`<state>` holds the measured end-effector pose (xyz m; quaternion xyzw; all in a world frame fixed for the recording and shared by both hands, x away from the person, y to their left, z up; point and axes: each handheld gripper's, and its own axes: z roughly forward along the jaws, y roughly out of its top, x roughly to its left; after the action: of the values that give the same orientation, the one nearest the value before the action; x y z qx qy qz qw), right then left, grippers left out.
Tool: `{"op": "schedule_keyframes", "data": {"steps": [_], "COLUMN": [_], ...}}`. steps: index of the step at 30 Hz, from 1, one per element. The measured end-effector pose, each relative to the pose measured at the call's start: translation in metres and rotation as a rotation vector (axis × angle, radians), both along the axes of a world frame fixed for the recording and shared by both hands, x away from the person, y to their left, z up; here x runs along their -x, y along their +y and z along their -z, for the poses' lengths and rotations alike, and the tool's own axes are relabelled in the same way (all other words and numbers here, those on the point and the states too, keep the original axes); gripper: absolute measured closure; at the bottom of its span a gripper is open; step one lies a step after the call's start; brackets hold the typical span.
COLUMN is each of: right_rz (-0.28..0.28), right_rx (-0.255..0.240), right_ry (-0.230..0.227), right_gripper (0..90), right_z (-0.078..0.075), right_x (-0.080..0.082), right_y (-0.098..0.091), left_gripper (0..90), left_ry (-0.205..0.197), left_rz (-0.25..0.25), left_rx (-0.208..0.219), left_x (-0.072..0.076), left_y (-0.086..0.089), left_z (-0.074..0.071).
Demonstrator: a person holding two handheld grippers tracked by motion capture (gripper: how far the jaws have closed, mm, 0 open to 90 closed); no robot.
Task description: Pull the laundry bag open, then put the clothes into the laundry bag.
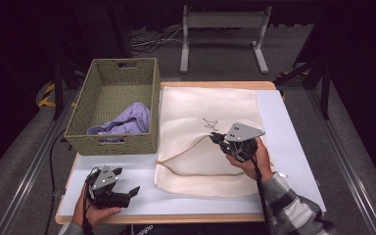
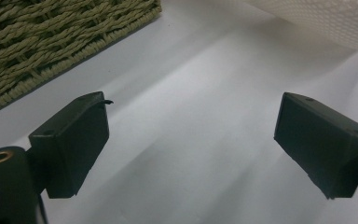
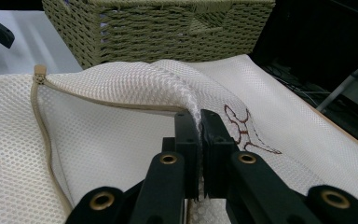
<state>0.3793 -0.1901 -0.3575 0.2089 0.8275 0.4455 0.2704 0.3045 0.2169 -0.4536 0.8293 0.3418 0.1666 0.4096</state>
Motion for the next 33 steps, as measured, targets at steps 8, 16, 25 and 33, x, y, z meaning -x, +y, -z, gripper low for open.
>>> {"op": "schedule_keyframes", "data": {"steps": [8, 16, 25, 33], "right_rz": [0.002, 0.000, -0.004, -0.005], "right_rx": [-0.003, -0.009, -0.006, -0.010], "right_ry": [0.001, 0.009, 0.011, 0.018], "right_gripper": [86.8, 86.8, 86.8, 86.8], "right_z": [0.000, 0.000, 0.002, 0.002], "right_x": [0.000, 0.001, 0.000, 0.001], "right_y": [-0.001, -0.001, -0.001, -0.001], "left_gripper": [10.8, 10.8, 9.1, 6.5], "left_ry": [0.008, -0.001, -0.062, -0.158], "left_rz": [-0.003, -0.010, -0.019, -0.046], "left_rx": [0.006, 0.007, 0.013, 0.049], "left_x": [0.000, 0.000, -0.004, -0.023], "left_y": [-0.001, 0.000, 0.005, 0.013], "left_z": [0.001, -0.001, -0.018, -0.063]}}
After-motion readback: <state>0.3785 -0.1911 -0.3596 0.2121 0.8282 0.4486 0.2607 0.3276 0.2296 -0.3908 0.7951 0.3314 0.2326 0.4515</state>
